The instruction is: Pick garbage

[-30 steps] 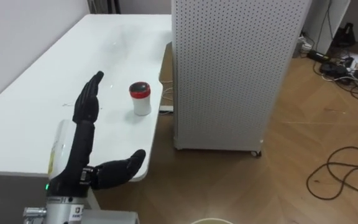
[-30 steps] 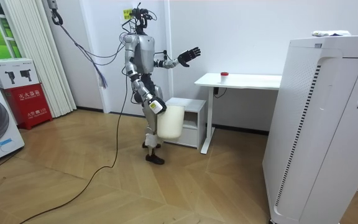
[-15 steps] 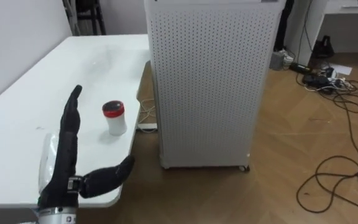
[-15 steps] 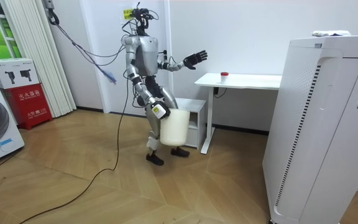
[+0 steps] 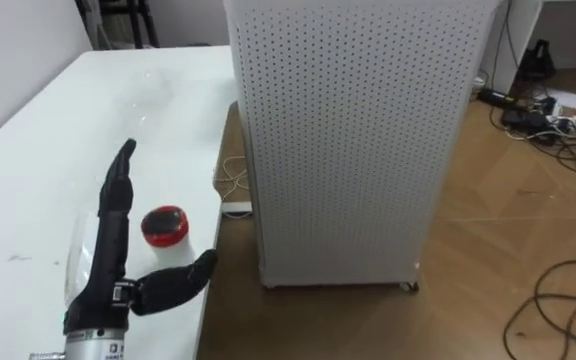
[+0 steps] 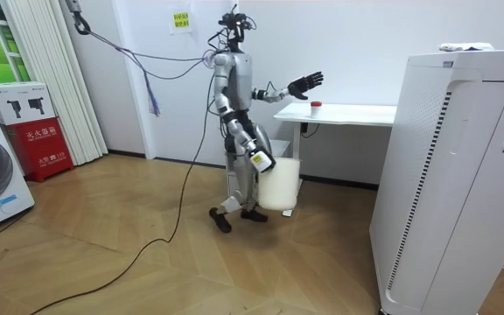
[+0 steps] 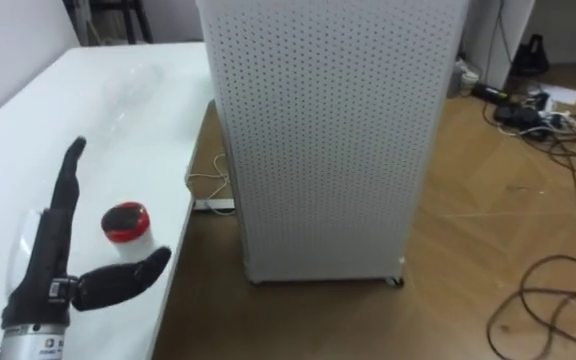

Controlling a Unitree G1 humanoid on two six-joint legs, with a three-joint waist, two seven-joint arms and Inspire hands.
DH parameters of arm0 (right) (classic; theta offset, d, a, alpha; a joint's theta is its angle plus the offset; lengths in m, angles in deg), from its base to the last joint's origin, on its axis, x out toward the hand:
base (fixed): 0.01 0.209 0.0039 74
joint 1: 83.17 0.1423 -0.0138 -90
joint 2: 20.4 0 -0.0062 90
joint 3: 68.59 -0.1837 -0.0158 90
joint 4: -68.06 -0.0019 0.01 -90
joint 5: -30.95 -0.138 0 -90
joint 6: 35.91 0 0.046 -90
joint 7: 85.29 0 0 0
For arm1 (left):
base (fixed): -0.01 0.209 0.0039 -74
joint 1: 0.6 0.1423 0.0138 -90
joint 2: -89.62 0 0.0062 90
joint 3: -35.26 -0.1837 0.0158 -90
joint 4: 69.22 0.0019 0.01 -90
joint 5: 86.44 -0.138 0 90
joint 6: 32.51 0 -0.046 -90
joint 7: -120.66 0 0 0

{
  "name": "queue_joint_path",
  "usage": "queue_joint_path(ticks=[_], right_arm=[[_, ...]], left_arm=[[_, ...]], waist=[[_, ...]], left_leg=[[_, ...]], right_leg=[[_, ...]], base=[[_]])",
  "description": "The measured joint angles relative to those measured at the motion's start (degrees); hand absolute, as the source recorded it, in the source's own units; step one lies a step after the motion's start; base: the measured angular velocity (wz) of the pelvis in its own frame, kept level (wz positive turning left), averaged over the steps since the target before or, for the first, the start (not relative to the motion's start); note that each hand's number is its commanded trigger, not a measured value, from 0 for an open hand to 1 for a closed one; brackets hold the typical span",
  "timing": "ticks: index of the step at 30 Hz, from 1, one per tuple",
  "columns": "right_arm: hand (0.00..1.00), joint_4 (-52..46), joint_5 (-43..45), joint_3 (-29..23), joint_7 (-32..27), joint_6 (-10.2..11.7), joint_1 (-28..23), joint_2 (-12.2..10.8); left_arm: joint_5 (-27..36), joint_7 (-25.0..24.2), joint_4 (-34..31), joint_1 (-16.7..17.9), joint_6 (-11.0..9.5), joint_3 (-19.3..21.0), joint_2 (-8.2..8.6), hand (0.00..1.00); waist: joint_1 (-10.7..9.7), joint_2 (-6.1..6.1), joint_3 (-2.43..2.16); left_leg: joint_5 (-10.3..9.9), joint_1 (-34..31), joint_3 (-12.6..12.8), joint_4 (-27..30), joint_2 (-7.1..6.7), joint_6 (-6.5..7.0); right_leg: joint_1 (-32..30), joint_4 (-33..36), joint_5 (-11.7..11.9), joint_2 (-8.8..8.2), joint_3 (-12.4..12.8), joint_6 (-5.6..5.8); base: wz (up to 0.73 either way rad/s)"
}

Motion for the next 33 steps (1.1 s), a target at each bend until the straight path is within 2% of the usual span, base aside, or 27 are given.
queue_joint_path(ticks=[2,3,4,5,6,7,8,9,11,14,16,17,19,23,25,27,28,29,30,31,32,33], right_arm=[[1.00,-0.7,-0.1,0.1,0.1,0.0,0.2,0.1],[1.00,-0.8,-0.2,0.1,0.2,0.0,0.2,0.1],[1.00,-0.8,-0.2,0.6,0.2,0.0,0.1,0.0],[1.00,-1.0,-0.1,0.7,0.3,0.0,-0.3,-0.1],[1.00,-1.4,-0.1,0.7,0.2,0.0,-0.7,-0.2],[1.00,-2.9,0.1,0.7,0.1,0.0,-1.3,-0.3],[1.00,-3.3,0.3,0.7,-0.1,0.0,-1.7,-0.2],[1.00,-3.4,0.4,0.6,-0.4,0.0,-1.9,-0.2],[1.00,-3.4,1.2,0.5,-0.5,0.0,-1.3,-0.2],[1.00,-3.5,1.3,0.4,-0.1,0.0,-1.3,-0.1],[1.00,-3.9,1.6,0.0,1.0,0.0,-1.1,-0.1],[1.00,-3.9,1.6,0.0,1.4,0.0,-1.1,-0.1],[1.00,-3.9,1.6,0.0,2.1,0.0,-1.1,-0.1],[1.00,-3.9,1.6,0.1,4.1,0.0,-0.6,-0.2],[1.00,-3.9,1.8,0.1,4.6,0.0,-0.7,-0.2],[1.00,-3.9,2.4,0.2,5.2,0.0,-0.7,-0.2],[1.00,-3.9,2.4,0.3,5.3,0.0,-0.6,-0.2],[1.00,-3.8,2.3,0.3,5.2,0.0,-0.9,-0.2],[1.00,-3.8,2.2,0.1,5.2,0.0,-0.9,0.0],[1.00,-2.6,2.4,-0.4,5.2,-0.1,-0.7,0.2],[1.00,-2.3,2.6,-0.4,5.3,-0.1,-0.6,0.2],[1.00,-2.2,3.5,-0.1,5.4,-0.1,-0.3,0.2]], left_arm=[[0.2,0.4,0.0,-0.2,0.0,0.2,-0.31,0.00],[0.5,0.4,0.0,-0.4,0.0,0.1,-0.36,0.00],[0.9,0.4,0.2,-0.4,0.0,0.0,-0.29,0.00],[1.0,0.8,0.8,-0.4,0.0,-0.3,-0.25,0.00],[1.0,1.0,1.0,-0.4,0.0,-0.3,-0.32,0.00],[1.0,1.4,1.1,-0.4,0.0,-0.4,-0.58,0.00],[0.9,1.8,1.6,-0.3,0.1,-0.6,-0.72,0.00],[0.9,1.8,1.7,-0.2,0.1,-0.8,-0.74,0.00],[-0.2,2.2,1.6,-0.1,0.2,-0.5,-0.90,0.00],[-1.4,2.3,0.3,0.2,0.6,-0.4,-0.92,0.00],[-2.4,2.2,-3.2,0.6,0.9,-0.1,-0.93,0.00],[-2.4,2.0,-4.6,1.3,0.9,0.1,-0.94,0.00],[-2.3,1.2,-6.7,2.2,0.9,0.6,-0.96,0.00],[-2.3,0.1,-8.9,2.5,0.9,2.1,-0.98,0.00],[-2.3,-0.2,-9.1,2.7,0.9,2.6,-0.99,0.00],[-2.3,-0.2,-9.2,3.2,0.9,3.0,-1.06,0.00],[-2.3,-0.3,-9.3,3.3,1.0,2.9,-1.23,0.00],[-2.3,-0.3,-9.8,3.4,1.0,2.4,-1.30,0.00],[-2.4,-0.3,-10.3,3.3,1.0,2.1,-1.24,0.00],[-2.7,-0.1,-11.1,3.6,0.9,1.6,-1.29,0.00],[-3.0,0.2,-11.1,4.1,1.0,1.5,-1.30,0.00],[-3.0,0.6,-11.1,5.4,1.3,1.5,-1.59,0.00]], waist=[[-0.2,1.25,-0.07],[-0.2,1.44,-0.03],[-0.5,1.50,-0.05],[-0.7,1.61,-0.02],[-0.7,1.62,-0.03],[-1.1,1.17,-0.06],[-2.0,1.21,-0.26],[-2.1,1.31,-0.42],[-0.8,1.52,-0.39],[-0.8,1.52,-0.43],[-0.3,1.43,-0.40],[-0.2,1.45,-0.42],[-0.2,1.40,-0.41],[0.2,1.13,-0.39],[0.9,0.85,-0.41],[1.1,0.31,-0.35],[1.1,-0.42,0.06],[1.0,-0.93,0.13],[0.8,-0.74,0.13],[1.2,-1.32,-0.09],[2.0,-1.32,-0.13],[3.1,-1.17,-0.04]], left_leg=[[0.1,2.4,-2.5,-3.1,-0.13,-0.18],[0.2,3.1,-3.1,-3.9,-0.07,-0.28],[0.4,4.6,-4.0,-5.7,0.14,-0.63],[0.7,6.3,-5.3,-7.3,0.63,-1.11],[0.8,6.9,-6.2,-7.8,0.77,-1.44],[0.7,7.7,-7.7,-8.7,0.85,-2.14],[0.6,8.4,-9.9,-8.7,1.21,-3.10],[0.7,8.7,-9.9,-9.1,1.74,-3.51],[1.9,10.0,-9.4,-11.8,3.55,-5.44],[2.3,11.1,-9.4,-13.9,5.09,-6.06],[2.7,12.1,-9.6,-16.0,5.81,-6.72],[3.0,12.8,-9.8,-16.7,5.81,-7.25],[3.1,13.7,-9.8,-17.0,5.83,-7.38],[3.1,15.9,-10.3,-19.8,5.90,-7.39],[3.1,16.0,-10.3,-19.9,5.76,-7.39],[3.1,15.3,-10.2,-18.2,5.61,-7.40],[2.9,12.9,-9.8,-13.6,5.01,-7.49],[2.2,9.3,-9.8,-12.1,4.48,-7.85],[3.0,7.5,-10.3,-14.3,4.74,-8.28],[4.9,6.1,-8.8,-15.5,4.55,-6.23],[5.1,6.1,-8.0,-15.6,4.55,-5.89],[5.1,6.4,-7.7,-15.3,4.38,-5.84]], right_leg=[[-3.6,-0.8,-2.7,-0.12,0.7,-0.03],[-4.6,-2.4,-3.3,0.00,0.9,-0.02],[-5.9,-7.2,-3.3,0.59,1.9,-0.11],[-6.2,-15.0,-3.1,1.76,3.2,-0.09],[-6.2,-19.4,-2.7,2.29,3.5,-0.04],[-6.1,-27.5,1.0,3.21,4.2,0.18],[-5.4,-29.7,6.6,4.02,3.9,-0.01],[-4.3,-30.8,6.7,4.49,3.8,-0.12],[-1.3,-35.2,7.5,6.68,2.8,-1.53],[1.1,-38.3,7.7,8.34,2.3,-1.80],[1.5,-39.7,7.8,9.44,2.5,-1.98],[2.4,-40.6,7.8,9.55,3.0,-1.99],[4.1,-42.2,7.8,9.71,4.4,-1.99],[5.2,-43.7,7.8,10.31,4.4,-1.99],[5.5,-44.0,7.8,10.24,4.8,-1.98],[6.5,-45.1,8.0,9.43,5.2,-1.71],[7.4,-45.9,8.2,8.52,7.4,-1.50],[7.9,-46.9,8.3,7.85,11.6,-1.28],[7.7,-47.0,8.3,7.87,12.5,-1.17],[6.6,-46.5,7.5,7.10,12.4,0.17],[6.4,-46.4,7.7,6.98,11.0,0.46],[6.6,-46.7,7.9,7.02,7.9,0.73]], base=[[0.23],[0.36],[0.39],[0.44],[0.56],[0.78],[0.79],[0.48],[0.12],[0.24],[0.07],[0.00],[-0.02],[0.00],[-0.04],[0.11],[0.50],[0.70],[0.80],[0.52],[0.25],[-0.08]])
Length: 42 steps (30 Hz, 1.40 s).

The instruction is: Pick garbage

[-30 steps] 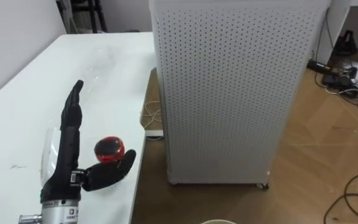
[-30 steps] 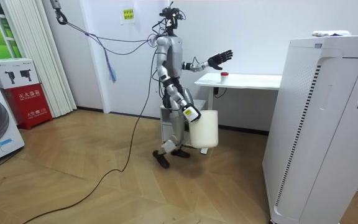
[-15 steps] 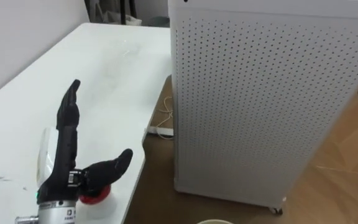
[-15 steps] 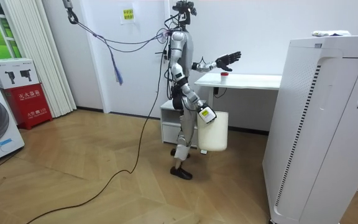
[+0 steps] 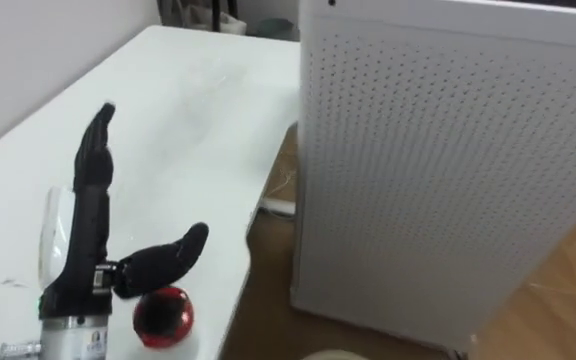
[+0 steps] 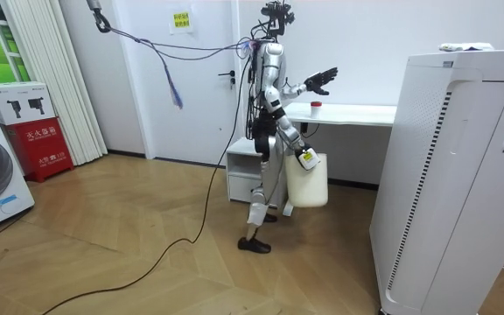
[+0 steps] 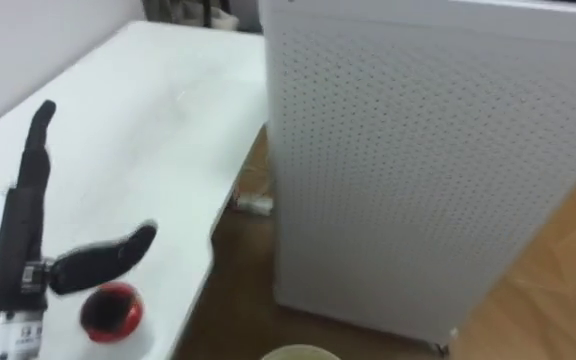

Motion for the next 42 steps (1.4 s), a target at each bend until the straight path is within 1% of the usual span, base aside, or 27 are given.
queue_joint_path(ticks=[1,2,4,5,7,9,11,12,14,15,18,20,21,23,24,26,27,28,29,30,32,34,36,39,41,42], right_arm=[[1.00,0.0,1.2,0.1,0.7,0.1,0.4,0.0],[1.00,-0.4,2.0,0.1,1.1,0.1,0.6,0.0],[1.00,-0.5,2.7,0.1,1.6,0.1,0.6,0.0],[1.00,-0.3,2.8,0.1,1.8,0.1,0.5,-0.1],[1.00,0.5,3.0,0.1,2.5,0.1,0.5,-0.1],[1.00,1.3,3.1,0.1,2.6,0.1,0.5,-0.1],[1.00,2.9,3.1,0.1,2.6,0.1,0.8,0.2],[1.00,2.9,3.2,0.2,2.6,0.1,0.8,0.2],[1.00,3.0,3.2,1.4,2.0,0.1,0.5,0.2],[1.00,3.0,3.3,1.8,2.0,0.1,0.4,0.2],[1.00,2.9,3.3,3.5,2.2,0.1,0.4,0.1],[1.00,2.9,3.3,4.6,2.3,0.1,0.4,0.0],[1.00,2.9,3.3,4.6,2.3,0.1,0.4,0.0],[1.00,2.9,3.2,4.6,2.2,0.1,0.4,-0.1],[1.00,2.9,3.2,4.6,2.2,0.1,0.4,-0.1],[1.00,3.0,3.1,4.6,2.0,0.1,0.8,0.0],[1.00,3.1,3.1,4.6,2.0,0.1,1.0,-0.1],[1.00,3.5,3.1,4.6,1.8,0.1,1.2,0.0],[1.00,4.3,3.1,4.6,1.7,0.3,1.4,0.0],[1.00,4.8,3.1,4.6,1.6,0.3,1.6,0.0],[1.00,6.0,3.1,4.6,1.4,0.3,1.8,0.0],[1.00,7.0,3.1,4.4,1.4,0.3,2.5,0.1],[1.00,7.1,3.0,4.3,0.8,0.3,2.6,0.2],[1.00,7.2,2.9,4.3,0.3,0.2,2.5,0.2],[1.00,7.0,3.1,4.3,0.3,0.2,2.5,0.2],[1.00,7.0,3.1,4.3,0.3,0.2,2.5,0.2]], left_arm=[[0.0,0.5,0.2,1.4,0.3,0.4,-0.15,0.00],[0.0,0.7,0.2,2.3,0.5,1.0,-0.17,0.00],[-0.1,0.8,0.3,3.6,0.5,0.9,-0.05,0.00],[-0.2,0.8,0.4,4.3,0.5,0.9,-0.04,0.00],[-0.6,0.8,0.4,4.5,0.5,0.9,-0.02,0.00],[-0.5,0.8,0.4,4.7,0.5,0.9,-0.01,0.00],[-0.4,0.7,0.4,4.8,0.5,0.6,0.18,0.00],[-0.3,0.7,0.4,4.8,0.5,0.5,0.15,0.00],[0.5,0.7,0.8,4.9,0.5,-0.5,0.15,0.00],[0.6,0.7,0.9,4.9,0.5,-0.8,0.15,0.00],[0.5,0.6,0.9,5.0,0.5,-1.5,0.16,0.00],[0.5,0.3,0.9,5.2,0.5,-1.5,0.15,0.00],[0.5,0.1,0.9,5.2,0.5,-1.5,0.15,0.00],[0.6,-0.7,0.9,5.4,0.5,-1.5,0.13,0.00],[0.7,-0.8,0.9,5.4,0.5,-1.5,0.11,0.00],[0.8,-1.1,0.9,5.4,0.5,-1.6,0.10,0.00],[0.8,-1.2,0.9,5.4,0.5,-1.7,0.09,0.00],[1.1,-1.7,0.9,5.4,0.5,-2.2,0.12,0.00],[1.4,-1.8,1.0,5.4,0.5,-3.1,0.16,0.00],[1.9,-1.9,1.1,5.4,0.5,-3.7,0.15,0.00],[2.4,-2.3,2.5,5.4,0.5,-4.9,0.27,0.00],[3.2,-2.8,2.6,5.3,0.5,-5.1,0.17,0.00],[4.7,-3.3,2.6,5.3,0.5,-5.5,0.16,0.00],[5.1,-3.4,2.6,5.3,0.5,-6.4,0.17,0.00],[5.3,-3.9,2.5,5.3,0.5,-7.3,-0.15,0.00],[5.8,-4.3,2.5,5.3,0.5,-7.5,-0.28,0.00]], waist=[[0.3,0.46,0.07],[0.3,0.74,0.13],[0.0,0.90,0.06],[0.0,1.16,-0.07],[-0.1,1.32,-0.15],[-0.1,1.40,-0.20],[-0.4,1.50,-0.25],[-0.5,1.49,-0.24],[-0.4,1.51,-0.23],[-0.4,1.51,-0.23],[0.0,1.44,-0.19],[1.1,1.42,-0.18],[1.2,1.40,-0.17],[1.2,1.40,-0.16],[1.2,1.35,-0.14],[1.1,1.35,-0.14],[1.0,1.35,-0.14],[0.7,1.38,-0.14],[-0.2,1.40,-0.14],[-0.5,1.41,-0.09],[-0.8,0.97,0.37],[-1.6,0.93,0.48],[-2.3,0.98,0.49],[-2.5,1.15,0.41],[-3.6,1.52,0.18],[-3.6,1.59,0.14]], left_leg=[[0.0,0.7,-0.5,0.0,-0.05,0.00],[0.0,1.3,-1.6,-0.2,-0.25,0.00],[0.0,2.3,-2.2,-1.4,-0.83,0.01],[0.0,2.6,-2.3,-2.0,-0.85,0.05],[0.0,2.6,-2.3,-2.1,-0.81,0.09],[0.1,2.7,-2.4,-2.2,-0.77,0.07],[0.1,2.6,-3.4,-2.1,-0.79,-0.08],[0.2,2.6,-3.5,-2.1,-0.79,-0.12],[0.2,2.6,-4.4,-2.0,-0.88,-0.22],[0.3,2.6,-4.6,-1.9,-0.91,-0.23],[0.4,2.4,-5.4,-2.1,-0.97,-0.35],[0.5,2.3,-5.5,-2.1,-0.85,-0.48],[0.5,2.1,-5.6,-2.0,-0.82,-0.50],[0.6,1.4,-6.6,-1.5,-0.88,-0.64],[0.7,1.3,-6.7,-1.5,-0.91,-0.67],[0.7,0.2,-7.5,-0.2,-0.93,-0.74],[0.7,-0.1,-7.7,0.2,-0.96,-0.78],[0.7,-0.7,-8.1,0.9,-1.00,-0.83],[0.7,-1.6,-8.0,1.8,-1.06,-0.83],[0.7,-1.8,-7.9,2.1,-1.03,-0.83],[0.7,-2.0,-7.2,2.7,-0.94,-0.85],[0.7,-2.9,-6.6,2.8,-0.91,-0.91],[0.7,-3.5,-6.2,3.4,-0.78,-0.95],[0.8,-4.0,-6.2,3.9,-0.79,-1.01],[0.8,-4.6,-6.1,4.4,-0.96,-0.94],[0.8,-4.6,-5.8,4.4,-0.92,-0.91]], right_leg=[[0.7,-0.3,0.7,0.02,-3.0,-0.04],[1.4,-1.2,1.3,-0.01,-5.0,-0.14],[2.8,-2.6,1.5,-0.37,-6.0,-0.03],[3.2,-2.8,1.5,-0.37,-6.4,0.00],[3.2,-2.8,1.5,-0.22,-7.2,0.03],[3.3,-2.8,1.4,0.00,-7.4,0.10],[3.5,-2.8,1.4,0.08,-9.2,0.09],[3.6,-2.8,1.4,0.08,-9.5,0.09],[4.0,-2.7,1.3,0.06,-11.0,0.06],[4.1,-2.6,1.3,0.06,-11.2,0.06],[4.2,-2.4,1.3,0.13,-11.8,0.05],[4.1,-2.2,1.3,0.22,-12.1,0.03],[3.9,-2.0,1.3,0.25,-12.2,0.00],[3.9,-1.7,1.3,0.26,-13.7,-0.07],[3.9,-1.7,1.3,0.27,-14.0,-0.10],[4.0,-1.7,1.0,0.29,-16.6,-0.46],[4.0,-1.7,1.0,0.30,-17.1,-0.57],[4.1,-1.6,0.9,0.31,-18.0,-0.67],[4.3,-1.5,0.7,0.29,-19.1,-0.74],[4.4,-1.3,0.5,0.26,-19.6,-0.71],[4.6,0.4,-0.9,-0.30,-20.0,-0.65],[4.5,0.7,-1.2,-0.24,-20.6,-0.80],[4.0,1.4,-1.7,-0.35,-21.1,-0.95],[4.0,1.2,-1.8,-0.23,-21.2,-0.97],[4.0,1.2,-1.8,-0.24,-21.1,-0.91],[4.0,1.2,-1.8,-0.29,-21.0,-0.89]], base=[[-0.15],[-0.15],[-0.08],[-0.05],[-0.02],[0.00],[0.13],[0.15],[0.12],[0.17],[0.10],[0.03],[0.12],[0.23],[0.27],[0.29],[0.33],[0.47],[0.55],[0.54],[0.31],[0.25],[0.24],[0.12],[0.20],[0.07]])
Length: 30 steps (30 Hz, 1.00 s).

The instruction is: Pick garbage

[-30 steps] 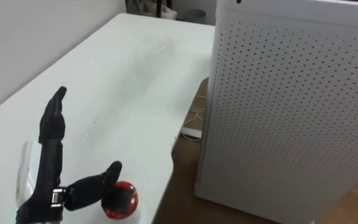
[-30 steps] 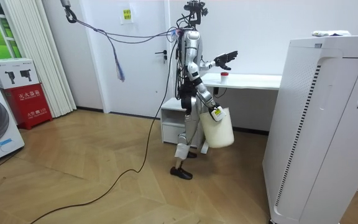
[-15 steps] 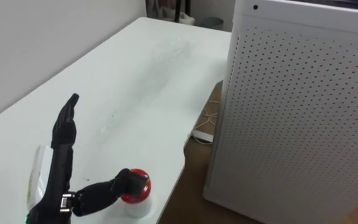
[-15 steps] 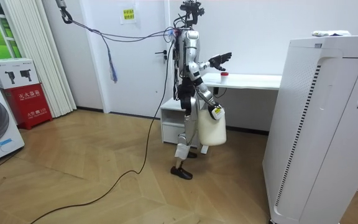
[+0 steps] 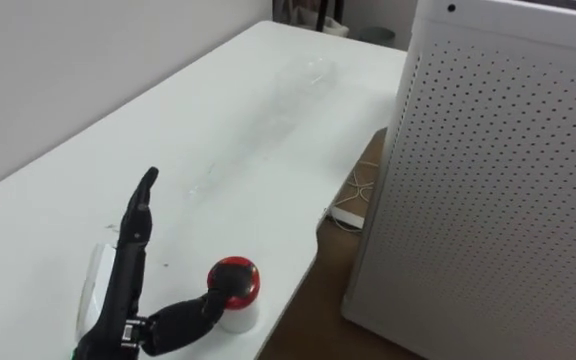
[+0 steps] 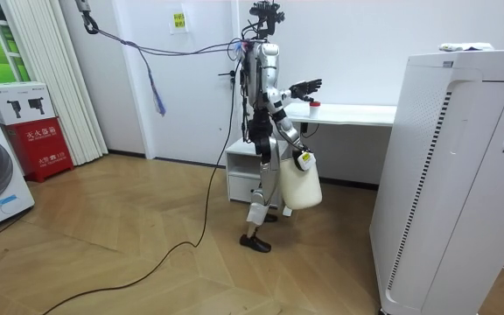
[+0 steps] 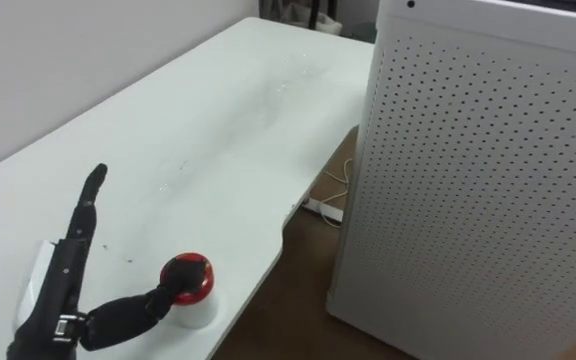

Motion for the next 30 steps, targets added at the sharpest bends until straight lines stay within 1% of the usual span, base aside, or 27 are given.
queue_joint_path(ticks=[2,6,8,10,11,12,14,16,17,21,24,25,27,29,30], right_arm=[[1.00,0.0,-0.1,0.1,0.2,0.0,0.0,0.0],[1.00,0.0,0.0,0.1,0.5,0.0,0.0,0.0],[1.00,0.0,0.0,0.0,0.6,0.0,0.1,0.1],[1.00,0.0,0.0,0.0,0.6,0.0,0.1,0.1],[1.00,0.0,0.0,0.0,0.6,0.0,0.1,0.1],[1.00,-0.1,0.0,0.0,0.6,0.0,0.1,0.1],[1.00,-0.3,0.0,0.1,0.6,0.0,0.1,0.0],[1.00,-0.3,-0.1,0.1,0.6,0.0,0.1,-0.4],[1.00,-0.3,-0.1,0.1,0.6,0.0,0.1,-0.5],[1.00,-0.4,-0.2,0.1,0.2,0.0,0.1,-0.5],[1.00,-0.4,-0.2,0.1,-0.2,0.0,-0.1,-0.4],[1.00,-0.5,-0.2,0.1,-0.3,0.0,0.0,-0.3],[1.00,-0.4,-0.2,0.1,-0.3,0.0,-0.1,-0.3],[1.00,-0.4,-0.2,0.1,-0.3,0.0,-0.4,-0.2],[1.00,-0.4,-0.2,0.1,-0.3,0.0,-0.5,-0.2]], left_arm=[[1.8,-1.2,0.0,-0.1,0.0,-0.7,-0.32,0.00],[1.8,-3.0,0.5,-0.3,0.0,-0.8,-0.31,0.00],[1.8,-3.4,0.7,-0.3,0.0,-1.1,-0.32,0.00],[1.8,-3.5,0.7,-0.3,0.0,-1.9,-0.32,0.00],[1.8,-3.7,0.7,-0.3,0.0,-2.4,-0.32,0.00],[1.8,-3.7,0.7,-0.4,0.0,-2.7,-0.32,0.00],[1.8,-4.0,0.9,-0.6,-0.2,-3.2,-0.38,0.00],[1.9,-4.0,1.4,-1.0,-0.2,-3.2,-0.51,0.00],[1.9,-4.2,1.4,-1.1,-0.2,-3.3,-0.72,0.00],[2.6,-5.0,1.7,-1.1,-0.2,-3.6,-1.08,0.00],[3.8,-5.0,2.4,-1.2,-0.2,-4.0,-1.04,0.00],[3.9,-5.0,2.5,-1.2,-0.2,-4.1,-1.05,0.00],[3.9,-5.0,2.6,-1.2,-0.2,-4.1,-0.99,0.00],[3.9,-5.0,2.6,-1.2,-0.2,-4.4,-0.96,0.00],[3.9,-5.0,2.6,-1.2,-0.2,-4.5,-0.97,0.00]], waist=[[-0.1,0.27,-0.20],[-0.5,0.48,-0.33],[-1.6,0.44,-0.31],[-1.8,0.44,-0.30],[-1.9,0.32,-0.27],[-1.9,0.21,-0.22],[-2.0,-0.14,-0.07],[-1.9,-0.52,-0.03],[-1.9,-0.78,-0.01],[-1.9,-0.88,0.01],[-2.5,-0.61,0.07],[-2.7,-0.43,0.17],[-2.9,-0.09,0.07],[-3.1,0.34,-0.18],[-3.1,0.37,-0.17]], left_leg=[[0.0,0.2,0.5,-0.2,-0.03,0.07],[0.2,0.1,0.8,-0.9,-0.15,0.25],[0.6,-0.2,1.1,-1.1,-0.51,0.48],[0.8,-0.3,2.4,-1.3,-0.55,0.83],[0.9,-0.2,2.6,-1.6,-0.83,1.05],[1.0,-0.2,2.8,-1.8,-0.94,1.22],[1.3,0.0,4.1,-1.9,-0.98,1.62],[1.3,0.2,4.1,-1.9,-0.98,1.74],[1.4,0.2,4.1,-1.8,-1.01,1.76],[1.4,0.2,4.1,-1.6,-1.06,1.76],[1.3,0.2,4.0,-1.2,-0.90,1.72],[1.4,0.2,3.9,-1.2,-0.84,1.61],[1.5,0.2,3.8,-1.2,-0.76,1.43],[1.8,0.6,3.7,-1.5,-0.72,1.29],[1.9,1.0,3.8,-1.9,-0.76,1.25]], right_leg=[[0.1,0.1,0.0,-0.11,0.7,0.07],[0.1,0.3,0.0,-0.30,1.2,0.09],[0.1,0.5,-0.2,-0.71,1.1,0.43],[-0.1,0.9,-0.3,-1.25,1.2,0.68],[-0.1,1.1,-0.4,-1.60,1.2,0.74],[-0.1,1.2,-0.4,-1.80,1.2,0.79],[-0.1,1.3,-0.3,-2.19,1.6,0.96],[0.1,1.3,-0.3,-2.26,2.0,1.07],[0.1,1.2,-0.2,-2.22,2.8,1.12],[0.5,0.8,-0.1,-1.91,3.6,1.32],[1.1,-0.1,-0.1,-1.48,3.9,1.33],[1.1,-0.1,-0.1,-1.34,4.2,1.34],[1.1,-0.1,-0.1,-1.17,4.4,1.33],[1.0,-0.1,-0.1,-1.12,4.5,1.28],[1.0,-0.1,-0.1,-1.16,4.6,1.27]], base=[[-0.05],[0.05],[0.23],[0.17],[0.12],[0.13],[0.11],[0.06],[0.04],[0.00],[0.06],[0.00],[0.00],[0.00],[-0.05]])
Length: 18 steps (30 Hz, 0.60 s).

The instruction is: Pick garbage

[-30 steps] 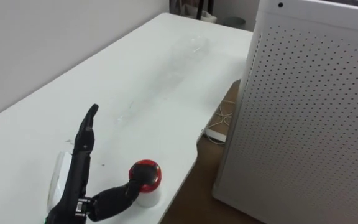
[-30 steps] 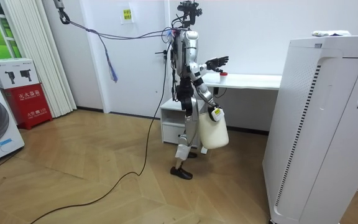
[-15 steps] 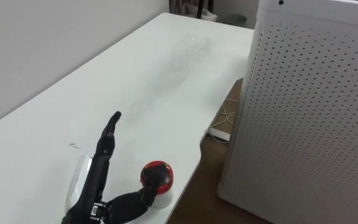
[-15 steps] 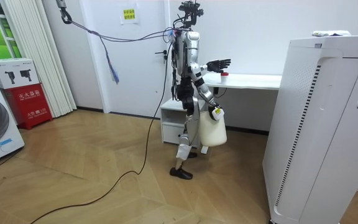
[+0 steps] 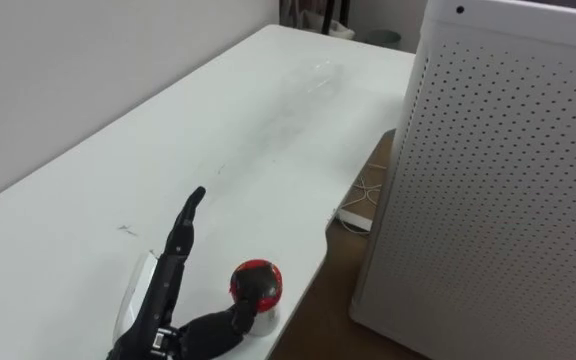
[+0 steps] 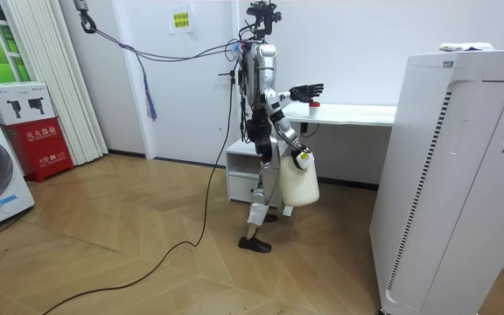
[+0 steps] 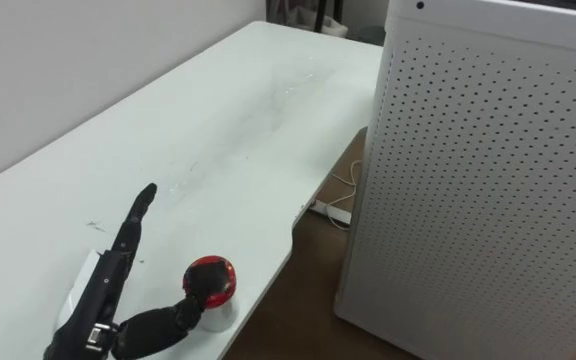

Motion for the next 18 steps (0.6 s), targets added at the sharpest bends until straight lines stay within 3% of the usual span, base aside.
queue_joint_path(ticks=[3,18], right_arm=[[1.00,0.0,0.0,0.0,0.1,0.0,-0.6,0.0],[1.00,0.0,0.0,0.0,0.1,0.0,-0.7,0.0]], left_arm=[[-0.1,0.4,0.0,0.0,0.0,-0.6,0.07,0.00],[-0.1,0.7,0.1,-0.1,0.0,-0.9,0.08,0.00]], waist=[[-0.1,0.34,-0.26],[-0.1,0.11,-0.08]], left_leg=[[0.2,0.4,0.3,-0.4,0.12,-0.11],[0.4,1.1,1.5,-1.5,0.54,-0.23]], right_leg=[[0.1,0.0,0.0,-0.02,0.0,-0.01],[0.1,0.0,0.1,0.06,1.3,-0.13]], base=[[-0.04],[-0.03]])
